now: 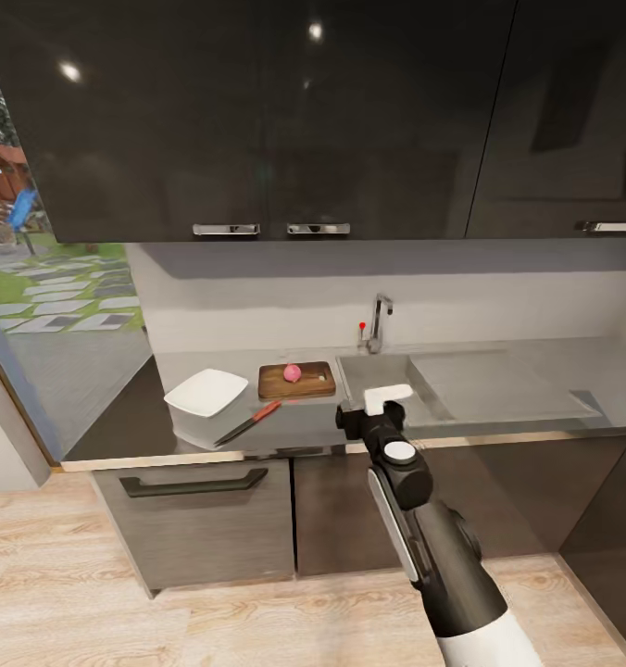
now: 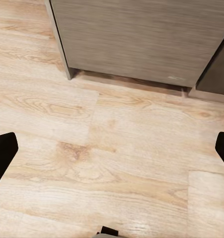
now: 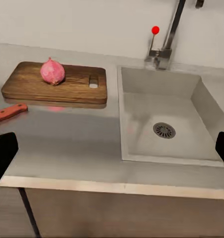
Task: In the kitchen, take the Vidalia onion out of the sink, dice it on the chopping board with the paring knife, put the diced onion into the bowl on the countertop, then place both the paring knife and the chopping board into the sink.
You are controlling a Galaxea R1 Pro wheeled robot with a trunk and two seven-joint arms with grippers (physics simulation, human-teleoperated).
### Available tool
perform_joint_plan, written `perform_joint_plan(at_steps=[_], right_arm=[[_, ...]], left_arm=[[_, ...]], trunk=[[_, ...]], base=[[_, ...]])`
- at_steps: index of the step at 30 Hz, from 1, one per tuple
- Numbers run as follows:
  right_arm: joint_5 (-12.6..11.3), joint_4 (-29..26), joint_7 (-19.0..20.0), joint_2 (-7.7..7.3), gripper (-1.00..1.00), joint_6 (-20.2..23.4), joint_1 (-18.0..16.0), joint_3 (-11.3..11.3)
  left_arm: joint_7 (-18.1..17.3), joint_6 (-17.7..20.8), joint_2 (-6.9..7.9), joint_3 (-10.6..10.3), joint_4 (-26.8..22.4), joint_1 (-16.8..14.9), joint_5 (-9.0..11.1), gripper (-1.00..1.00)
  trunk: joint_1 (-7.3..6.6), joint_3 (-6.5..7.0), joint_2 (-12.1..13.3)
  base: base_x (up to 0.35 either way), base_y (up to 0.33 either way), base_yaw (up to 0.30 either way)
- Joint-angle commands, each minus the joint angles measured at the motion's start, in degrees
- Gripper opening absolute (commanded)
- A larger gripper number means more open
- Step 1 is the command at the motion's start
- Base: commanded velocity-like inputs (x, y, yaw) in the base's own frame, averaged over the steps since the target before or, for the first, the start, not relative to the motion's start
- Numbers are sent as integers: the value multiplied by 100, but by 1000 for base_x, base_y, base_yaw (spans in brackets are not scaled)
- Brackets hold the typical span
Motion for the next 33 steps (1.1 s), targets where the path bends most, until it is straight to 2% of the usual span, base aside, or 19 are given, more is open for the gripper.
perform_joint_plan(at_steps=[1, 3, 8, 10, 20, 28, 33], right_arm=[[40, 57, 7, 1, 100, 47, -12, 48], [1, 87, 12, 1, 100, 47, -15, 64], [-386, 112, 3, 1, 100, 42, -18, 76], [-455, 117, 9, 1, 100, 36, -18, 77], [-696, 122, 22, 1, 100, 9, -13, 70], [-741, 222, 4, 1, 100, 8, -11, 49], [-740, 334, -6, 1, 100, 6, -10, -143]], left_arm=[[49, -10, 9, -32, 0, -3, 22, 100], [50, -8, 9, -32, 24, -3, 24, 100], [50, -6, 9, -32, 127, -10, 19, 100], [50, -5, 9, -32, 138, -11, 21, 100], [53, -11, 9, -32, 137, -11, 17, 100], [53, -10, 9, -32, 163, -11, 18, 100], [51, -13, 9, -32, 163, -11, 17, 100]], trunk=[[3, -11, -11], [3, -11, -11], [3, -11, -11], [3, -11, -11], [3, -11, -11], [3, -11, -11], [3, -11, -11]], base=[[19, 17, 0], [78, 66, 0], [207, 174, 0], [248, 208, 0], [257, 216, 0], [259, 217, 0], [202, 255, 0]])
